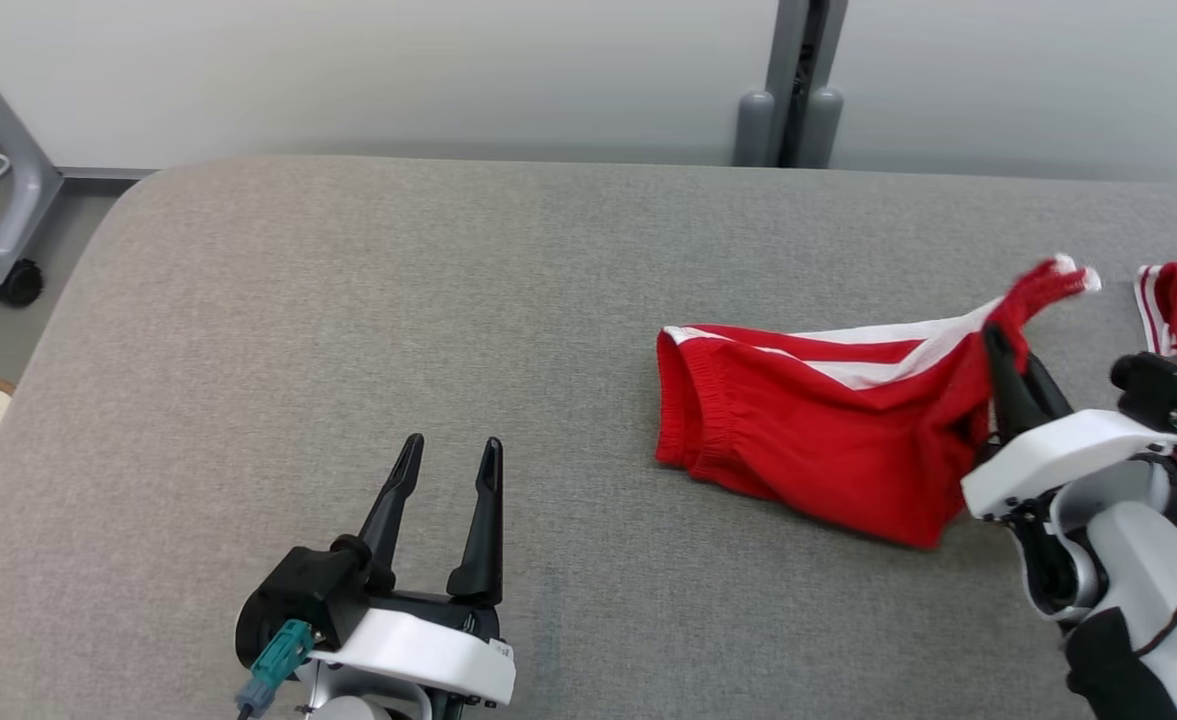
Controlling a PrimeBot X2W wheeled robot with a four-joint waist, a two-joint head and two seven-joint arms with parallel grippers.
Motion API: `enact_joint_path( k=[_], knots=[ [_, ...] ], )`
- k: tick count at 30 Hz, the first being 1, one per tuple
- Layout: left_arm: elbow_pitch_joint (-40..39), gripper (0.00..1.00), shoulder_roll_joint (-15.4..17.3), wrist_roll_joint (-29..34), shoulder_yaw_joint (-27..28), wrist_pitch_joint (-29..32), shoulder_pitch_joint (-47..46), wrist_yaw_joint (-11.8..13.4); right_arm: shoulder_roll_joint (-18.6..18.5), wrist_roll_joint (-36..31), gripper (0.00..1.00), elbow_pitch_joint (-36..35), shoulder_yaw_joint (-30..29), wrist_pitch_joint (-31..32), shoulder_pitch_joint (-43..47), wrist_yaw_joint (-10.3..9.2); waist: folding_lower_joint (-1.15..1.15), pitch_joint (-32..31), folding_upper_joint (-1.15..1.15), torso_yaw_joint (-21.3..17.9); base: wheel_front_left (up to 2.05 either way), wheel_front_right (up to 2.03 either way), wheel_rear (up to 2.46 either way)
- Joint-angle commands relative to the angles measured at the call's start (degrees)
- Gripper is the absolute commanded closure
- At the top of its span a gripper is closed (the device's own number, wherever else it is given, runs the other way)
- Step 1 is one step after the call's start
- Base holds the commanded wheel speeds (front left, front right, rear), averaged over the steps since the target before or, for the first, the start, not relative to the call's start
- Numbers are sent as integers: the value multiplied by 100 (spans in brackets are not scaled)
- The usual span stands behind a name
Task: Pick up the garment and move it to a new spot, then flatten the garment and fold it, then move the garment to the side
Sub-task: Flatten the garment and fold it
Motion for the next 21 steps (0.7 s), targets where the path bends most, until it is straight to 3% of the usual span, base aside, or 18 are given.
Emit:
enact_joint_path(
  k=[1,11,21],
  knots=[
    [-8,0,23,-17,10,-24,5,13,39,-77,100,-150,51,-24,68,-1,0,-37,0,80,0,0,0],
    [-1,0,23,-62,-25,-24,43,12,437,-288,100,-707,485,201,41,-1,0,-89,0,347,0,0,0],
    [-22,0,23,-131,-73,-24,87,23,700,-396,100,-728,887,484,269,0,0,-98,0,600,0,0,0]
  ],
)
